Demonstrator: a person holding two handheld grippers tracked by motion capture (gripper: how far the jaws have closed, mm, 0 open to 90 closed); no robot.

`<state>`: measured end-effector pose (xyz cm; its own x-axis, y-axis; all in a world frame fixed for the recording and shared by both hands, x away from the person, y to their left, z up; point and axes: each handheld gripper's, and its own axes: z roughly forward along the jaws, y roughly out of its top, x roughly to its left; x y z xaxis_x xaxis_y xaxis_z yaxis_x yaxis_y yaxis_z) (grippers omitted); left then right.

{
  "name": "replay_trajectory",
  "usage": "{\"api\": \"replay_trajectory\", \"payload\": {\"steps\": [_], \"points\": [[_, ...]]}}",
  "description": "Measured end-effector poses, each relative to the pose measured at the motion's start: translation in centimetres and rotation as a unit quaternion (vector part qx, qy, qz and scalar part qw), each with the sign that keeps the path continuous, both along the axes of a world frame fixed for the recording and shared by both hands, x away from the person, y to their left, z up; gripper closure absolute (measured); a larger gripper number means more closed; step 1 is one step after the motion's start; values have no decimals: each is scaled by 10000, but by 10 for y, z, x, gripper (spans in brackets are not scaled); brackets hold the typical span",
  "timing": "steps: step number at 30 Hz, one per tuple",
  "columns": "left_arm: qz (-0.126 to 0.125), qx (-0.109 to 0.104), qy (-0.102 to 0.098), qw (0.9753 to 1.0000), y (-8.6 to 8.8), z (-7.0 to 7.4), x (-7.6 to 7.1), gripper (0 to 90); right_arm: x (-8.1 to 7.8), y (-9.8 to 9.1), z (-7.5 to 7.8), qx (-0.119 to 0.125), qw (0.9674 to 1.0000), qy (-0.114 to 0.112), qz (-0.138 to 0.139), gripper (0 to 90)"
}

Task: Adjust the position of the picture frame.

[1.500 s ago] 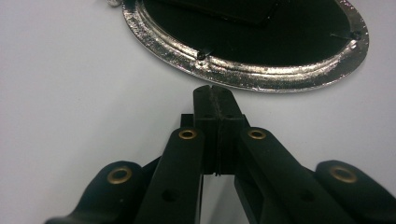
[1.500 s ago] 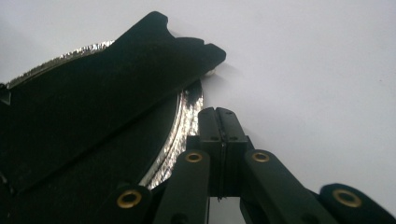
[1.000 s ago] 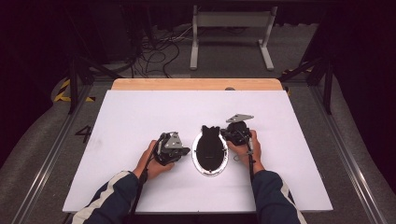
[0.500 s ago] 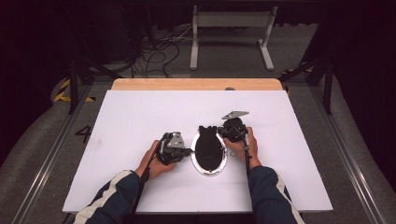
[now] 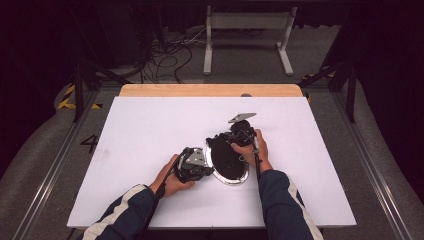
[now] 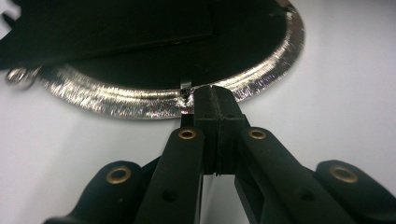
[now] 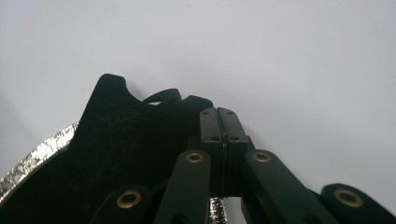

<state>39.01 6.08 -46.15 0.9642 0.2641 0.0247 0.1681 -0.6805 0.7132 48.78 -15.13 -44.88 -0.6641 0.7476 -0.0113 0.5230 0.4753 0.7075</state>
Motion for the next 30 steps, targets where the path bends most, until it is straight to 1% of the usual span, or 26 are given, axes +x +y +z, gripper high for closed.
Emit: {"api": "replay_trajectory", "payload": {"steps": [1, 2, 4, 5, 7, 8, 9, 10, 11, 12, 13, 15, 16, 18, 19, 21, 22, 23, 24, 25, 26, 27, 28, 30], "points": [[-12, 57, -105, 9999, -1, 1, -3, 900, -1, 3, 0, -50, 10000, -17, 37, 900], [-13, 69, -160, 9998, -2, 1, -5, 900, -1, 5, 1, -42, 9999, -21, 114, 900], [-14, -30, -14, 10000, -1, 2, -7, 900, -3, 8, 2, -4, 9996, 10, 276, 900], [-30, -42, 17, 10000, -1, 2, -7, 900, -4, 10, 2, -4, 9995, 27, 310, 900], [-64, -30, 0, 10000, -2, 2, -9, 900, -5, 12, 3, -21, 9993, 36, 360, 900], [-86, -45, 32, 9999, -2, 2, -10, 900, -6, 14, 3, -47, 9992, 23, 398, 900], [-101, -88, 111, 9998, -3, 1, -13, 900, -7, 16, 3, -30, 9990, 53, 436, 900], [-122, -105, 124, 9998, -4, 1, -14, 900, -9, 17, 3, 16, 9987, 81, 503, 900], [-181, -47, 95, 9998, -5, 1, -16, 900, -10, 19, 3, 17, 9986, 80, 531, 900], [-189, -33, 76, 9998, -6, 1, -18, 899, -11, 20, 3, 3, 9984, 67, 570, 900], [-238, -40, 101, 9997, -8, 1, -20, 900, -13, 22, 3, 1, 9981, 68, 606, 900], [-264, 32, 52, 9996, -8, 1, -23, 900, -17, 24, 2, 34, 9976, 63, 689, 900], [-252, 50, 67, 9996, -6, 2, -25, 900, -19, 24, 2, 39, 9974, 66, 720, 900], [-300, -25, 128, 9995, 0, 3, -24, 900, -22, 25, 0, 150, 9966, 78, 800, 900], [-251, -64, 134, 9996, 5, 5, -23, 900, -23, 25, 0, 113, 9967, 44, 798, 900], [-18, -190, 32, 9998, 24, 13, -19, 900, -28, 27, 2, 18, 9974, -53, 723, 900], [102, -293, -24, 9995, 32, 17, -16, 900, -32, 26, 3, -61, 9977, -149, 658, 900], [243, -351, -104, 9990, 39, 21, -13, 900, -36, 24, 5, -50, 9978, -228, 624, 900], [424, -461, -169, 9979, 48, 25, -7, 900, -42, 21, 7, -14, 9977, -303, 602, 900], [598, -578, -129, 9965, 54, 27, -2, 900, -50, 16, 11, 59, 9974, -408, 590, 900], [598, -578, -129, 9965, 54, 27, -2, 900, -50, 16, 11, 59, 9974, -408, 590, 900], [733, -624, -156, 9952, 60, 29, 4, 900, -56, 12, 15, 129, 9971, -432, 613, 900], [833, -624, -236, 9943, 63, 30, 9, 900, -64, 7, 18, 167, 9966, -445, 678, 900], [1035, -594, -255, 9925, 68, 29, 18, 900, -82, -4, 20, 51, 9955, -512, 794, 900]]}}
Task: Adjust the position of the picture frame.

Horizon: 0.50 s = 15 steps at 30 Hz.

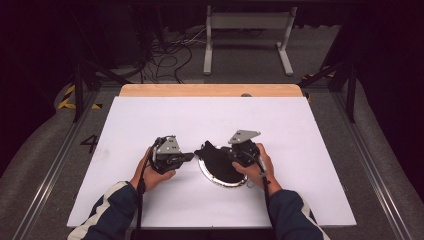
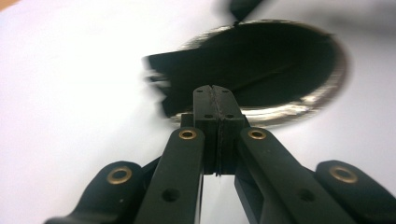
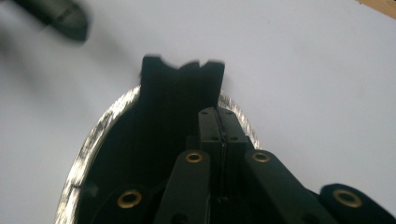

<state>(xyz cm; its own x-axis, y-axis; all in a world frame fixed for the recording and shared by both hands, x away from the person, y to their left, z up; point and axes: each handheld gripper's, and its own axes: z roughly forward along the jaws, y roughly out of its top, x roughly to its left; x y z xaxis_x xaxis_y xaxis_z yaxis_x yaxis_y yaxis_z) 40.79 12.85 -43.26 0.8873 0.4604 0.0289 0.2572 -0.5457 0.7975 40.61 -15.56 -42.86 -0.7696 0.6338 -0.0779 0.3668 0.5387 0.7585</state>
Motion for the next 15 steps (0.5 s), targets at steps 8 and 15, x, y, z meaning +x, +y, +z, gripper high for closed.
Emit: {"api": "replay_trajectory", "payload": {"steps": [8, 15], "points": [[146, -61, 85, 9998, -7, -8, 19, 896, -61, -43, -6, 226, 9996, 117, 117, 900], [363, -196, 168, 9990, -20, -11, 35, 852, -98, -50, -20, 124, 9988, 323, 336, 900]]}}
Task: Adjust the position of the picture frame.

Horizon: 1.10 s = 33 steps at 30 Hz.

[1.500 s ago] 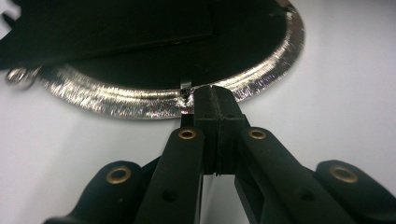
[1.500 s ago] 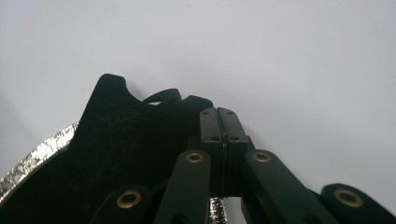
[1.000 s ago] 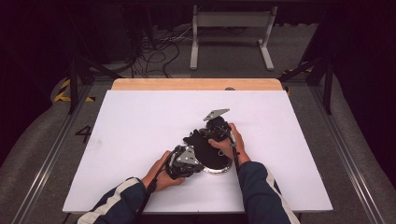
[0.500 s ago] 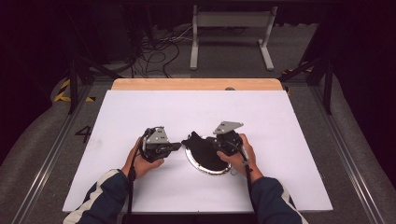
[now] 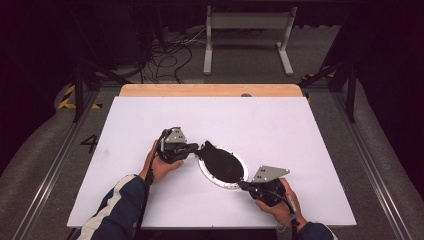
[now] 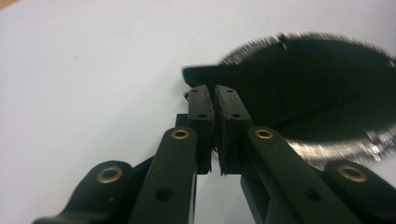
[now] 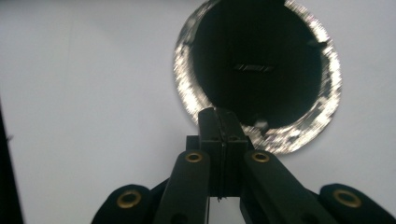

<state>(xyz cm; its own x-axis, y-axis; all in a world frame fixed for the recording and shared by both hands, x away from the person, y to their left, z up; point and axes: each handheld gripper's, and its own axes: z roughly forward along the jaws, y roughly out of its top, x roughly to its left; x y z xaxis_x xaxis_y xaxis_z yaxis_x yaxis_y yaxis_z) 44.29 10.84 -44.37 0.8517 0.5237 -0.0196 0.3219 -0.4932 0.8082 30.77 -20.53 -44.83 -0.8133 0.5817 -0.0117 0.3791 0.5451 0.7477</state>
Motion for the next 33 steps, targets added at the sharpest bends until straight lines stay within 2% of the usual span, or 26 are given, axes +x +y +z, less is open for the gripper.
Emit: {"api": "replay_trajectory", "payload": {"steps": [2, 5, 6, 7, 9, 12, 13, 15, 17, 18, 23, 24, 26, 29, 33], "points": [[8, 126, -72, 9999, -3, -2, 3, 852, -8, 0, -4, -59, 10000, 22, 36, 900], [-36, 323, 41, 9995, -8, -9, 5, 861, -12, -2, -5, -58, 9998, -161, -30, 900], [-14, 185, 126, 9997, -8, -11, 6, 875, -12, -3, -5, -46, 9997, -237, -90, 900], [-31, 210, 115, 9997, -7, -11, 7, 876, -11, -4, -6, -74, 9994, -305, -155, 900], [-46, 280, 71, 9996, -8, -10, 6, 877, -8, -5, -7, -24, 9994, -277, -200, 900], [135, 447, -19, 9989, -10, -11, 8, 862, -7, -5, -9, -35, 9995, -207, -223, 900], [110, 370, 121, 9992, -10, -11, 12, 856, -7, -4, -10, -62, 9996, -212, -196, 900], [144, 356, 136, 9992, -11, -12, 15, 844, -8, -1, -11, -121, 9994, -236, -208, 900], [82, 320, 238, 9992, -14, -14, 18, 844, -7, 2, -12, -143, 9995, -190, -183, 900], [23, 432, 224, 9988, -18, -15, 18, 847, -7, 4, -13, -185, 9994, -219, -191, 900], [-58, 508, 243, 9984, -20, -15, 18, 886, -4, 2, -13, -164, 9993, -222, -232, 900], [-130, 586, 215, 9980, -20, -15, 17, 897, -3, 1, -13, -163, 9993, -212, -247, 900], [-220, 628, 285, 9974, -20, -14, 17, 897, 0, -2, -13, -77, 9994, -121, -315, 900], [-329, 715, 359, 9963, -20, -15, 17, 898, 1, -3, -13, -70, 9994, -116, -323, 900], [-329, 682, 467, 9960, -18, -15, 16, 899, 0, -2, -13, -71, 9994, -121, -314, 900]]}}
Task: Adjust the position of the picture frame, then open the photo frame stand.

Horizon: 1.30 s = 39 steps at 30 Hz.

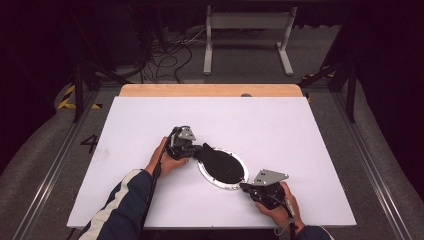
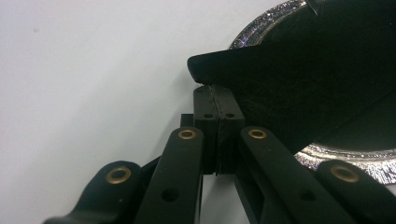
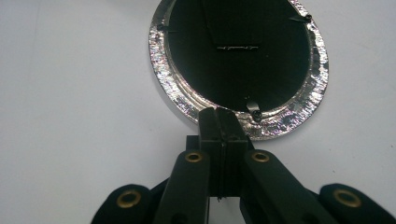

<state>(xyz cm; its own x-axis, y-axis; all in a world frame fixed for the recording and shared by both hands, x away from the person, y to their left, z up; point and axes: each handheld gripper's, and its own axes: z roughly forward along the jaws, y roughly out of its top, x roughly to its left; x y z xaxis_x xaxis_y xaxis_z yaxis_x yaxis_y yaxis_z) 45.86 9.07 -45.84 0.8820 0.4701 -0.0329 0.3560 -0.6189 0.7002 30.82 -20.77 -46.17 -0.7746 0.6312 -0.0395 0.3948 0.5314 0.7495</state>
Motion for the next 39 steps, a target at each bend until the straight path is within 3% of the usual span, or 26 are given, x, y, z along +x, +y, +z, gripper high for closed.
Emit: {"api": "replay_trajectory", "payload": {"steps": [11, 14, 18, 31, 34, 39], "points": [[-54, 89, -14, 9999, 7, 0, -7, 900, 0, -1, 0, 88, 9998, 93, -181, 900], [-32, 140, -61, 9999, 6, 1, -10, 900, -3, 2, 0, 160, 9996, 213, -20, 900], [-67, 90, -2, 9999, 8, 0, -13, 900, -5, 7, 0, 109, 9998, 163, 15, 900], [-181, 353, -16, 9992, 18, 4, -32, 900, -3, 8, 0, 31, 9995, 14, -326, 900], [-178, 300, 84, 9994, 21, 3, -37, 900, -1, 6, 0, 18, 9992, -7, -395, 900], [-297, 381, -11, 9988, 26, 4, -45, 900, 6, 3, 0, -2, 9983, -46, -574, 900]]}}
